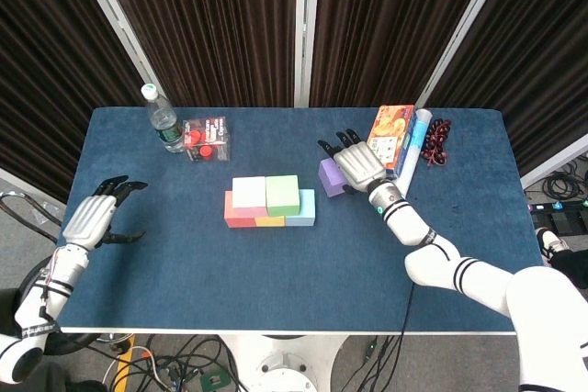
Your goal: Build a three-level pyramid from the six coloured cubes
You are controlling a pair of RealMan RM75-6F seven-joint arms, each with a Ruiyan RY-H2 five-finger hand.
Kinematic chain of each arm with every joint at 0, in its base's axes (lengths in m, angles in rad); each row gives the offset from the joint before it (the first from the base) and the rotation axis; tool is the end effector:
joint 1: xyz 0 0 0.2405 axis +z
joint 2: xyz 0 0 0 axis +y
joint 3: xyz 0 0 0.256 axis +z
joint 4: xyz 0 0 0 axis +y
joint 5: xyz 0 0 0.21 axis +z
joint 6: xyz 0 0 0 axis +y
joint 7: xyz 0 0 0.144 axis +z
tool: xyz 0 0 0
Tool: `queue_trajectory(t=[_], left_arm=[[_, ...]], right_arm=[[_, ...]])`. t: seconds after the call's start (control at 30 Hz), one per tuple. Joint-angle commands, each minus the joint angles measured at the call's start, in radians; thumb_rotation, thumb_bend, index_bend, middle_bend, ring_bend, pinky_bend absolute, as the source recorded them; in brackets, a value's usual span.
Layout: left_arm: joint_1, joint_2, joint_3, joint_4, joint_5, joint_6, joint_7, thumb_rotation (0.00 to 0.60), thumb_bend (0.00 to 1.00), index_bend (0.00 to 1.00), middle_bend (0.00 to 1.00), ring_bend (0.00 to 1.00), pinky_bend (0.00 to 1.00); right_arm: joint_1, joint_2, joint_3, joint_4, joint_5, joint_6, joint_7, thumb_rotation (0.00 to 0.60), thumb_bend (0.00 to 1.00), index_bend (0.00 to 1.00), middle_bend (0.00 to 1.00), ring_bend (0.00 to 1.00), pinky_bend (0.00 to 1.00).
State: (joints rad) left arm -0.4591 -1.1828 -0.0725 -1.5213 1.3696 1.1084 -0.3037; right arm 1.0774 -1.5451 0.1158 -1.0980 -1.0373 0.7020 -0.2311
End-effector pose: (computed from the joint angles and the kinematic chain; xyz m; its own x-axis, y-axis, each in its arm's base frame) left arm -0.2696 0.2958 0.1090 0.1553 0.2504 0.9556 0.9819 -0.1457 -0.1214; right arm -0.1164 -0.4485 -0.0003 0.6646 -0.1940 0.7216 -0.7104 -0.4635 0.5297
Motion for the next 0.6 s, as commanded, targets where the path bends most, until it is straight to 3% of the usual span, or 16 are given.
queue_trajectory(t=[0.03, 0.27, 0.43, 0.6], left_arm=[[0.004, 0.003, -0.001, -0.004, 0.002, 0.003, 0.003, 0.600, 0.18, 0.19, 0.19, 0.05, 0.07], [0.017, 0.016, -0.002, -0.025, 0.006, 0.015, 0.017, 0.600, 0.18, 0.19, 0.19, 0.05, 0.07], [0.026, 0.023, 0.000, -0.034, 0.010, 0.020, 0.019, 0.600, 0.18, 0.19, 0.19, 0.05, 0.07], [0.035, 0.024, -0.002, -0.035, 0.010, 0.027, 0.012, 0.600, 0.17, 0.19, 0.19, 0.05, 0.07]], right_arm=[[-0.034, 0.185, 0.050, -0.258, 0.049, 0.076, -0.075, 0.600, 0.19, 0.00, 0.37, 0.01, 0.00], [-0.012, 0.400, 0.115, -0.585, 0.243, 0.119, -0.209, 0.600, 0.19, 0.00, 0.41, 0.03, 0.00], [0.053, 0.455, 0.139, -0.683, 0.401, 0.119, -0.282, 0.600, 0.19, 0.00, 0.41, 0.03, 0.00], [0.146, 0.435, 0.146, -0.721, 0.549, 0.132, -0.352, 0.600, 0.19, 0.00, 0.42, 0.04, 0.00]])
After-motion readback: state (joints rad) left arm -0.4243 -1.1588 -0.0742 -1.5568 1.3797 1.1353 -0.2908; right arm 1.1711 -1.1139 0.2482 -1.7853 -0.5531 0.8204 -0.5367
